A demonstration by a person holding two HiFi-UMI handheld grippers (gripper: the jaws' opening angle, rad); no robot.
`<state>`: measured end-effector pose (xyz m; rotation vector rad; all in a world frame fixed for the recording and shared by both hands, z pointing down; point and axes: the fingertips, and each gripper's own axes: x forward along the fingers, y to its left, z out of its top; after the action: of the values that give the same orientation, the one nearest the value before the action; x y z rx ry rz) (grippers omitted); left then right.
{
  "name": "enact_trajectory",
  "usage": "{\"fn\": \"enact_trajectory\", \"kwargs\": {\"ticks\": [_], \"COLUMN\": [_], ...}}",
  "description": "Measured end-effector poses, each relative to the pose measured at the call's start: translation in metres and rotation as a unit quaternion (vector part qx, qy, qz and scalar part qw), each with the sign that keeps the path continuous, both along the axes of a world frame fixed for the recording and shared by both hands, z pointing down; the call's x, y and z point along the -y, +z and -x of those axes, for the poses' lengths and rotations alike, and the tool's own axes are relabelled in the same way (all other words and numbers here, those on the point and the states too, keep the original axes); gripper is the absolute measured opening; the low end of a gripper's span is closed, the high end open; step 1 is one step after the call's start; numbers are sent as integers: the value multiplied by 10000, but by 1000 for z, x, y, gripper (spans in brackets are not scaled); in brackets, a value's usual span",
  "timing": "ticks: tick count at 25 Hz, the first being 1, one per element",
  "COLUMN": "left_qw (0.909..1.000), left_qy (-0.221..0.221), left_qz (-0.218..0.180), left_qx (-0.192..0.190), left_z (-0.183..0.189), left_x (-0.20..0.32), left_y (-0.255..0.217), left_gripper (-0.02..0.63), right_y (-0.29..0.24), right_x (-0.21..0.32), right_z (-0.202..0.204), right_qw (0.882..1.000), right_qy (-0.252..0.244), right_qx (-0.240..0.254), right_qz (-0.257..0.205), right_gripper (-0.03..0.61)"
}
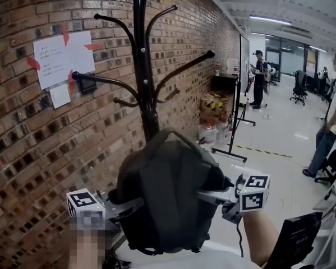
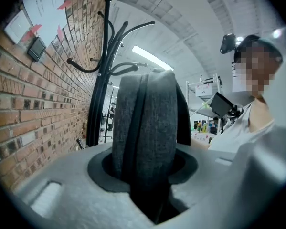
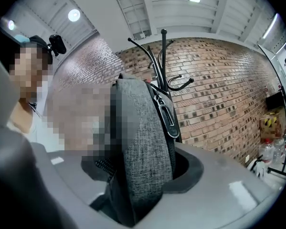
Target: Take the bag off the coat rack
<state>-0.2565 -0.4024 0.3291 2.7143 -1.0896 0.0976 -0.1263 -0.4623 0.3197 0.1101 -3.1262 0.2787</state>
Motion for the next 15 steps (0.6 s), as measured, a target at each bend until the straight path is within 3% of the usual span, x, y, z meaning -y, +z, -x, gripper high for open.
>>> {"fn": "enact_trajectory", "kwargs": {"ticks": [9, 15], "left_qw": [9981, 9950], "left_qy": [-302, -599], "left_qz": [466, 677], "left_qx": [-280, -417], "left_z": [-64, -83], "left_x": [-84, -125], "left_y": [52, 69], "left_gripper": [167, 167], "right_y": [51, 68], "right_x": [-76, -111], "right_z": [-59, -74], "right_qw": [9981, 9956], "right_qy": [-315, -553], "right_qx": [-245, -327], "right_qz": [468, 677], "right_gripper": [256, 256]}}
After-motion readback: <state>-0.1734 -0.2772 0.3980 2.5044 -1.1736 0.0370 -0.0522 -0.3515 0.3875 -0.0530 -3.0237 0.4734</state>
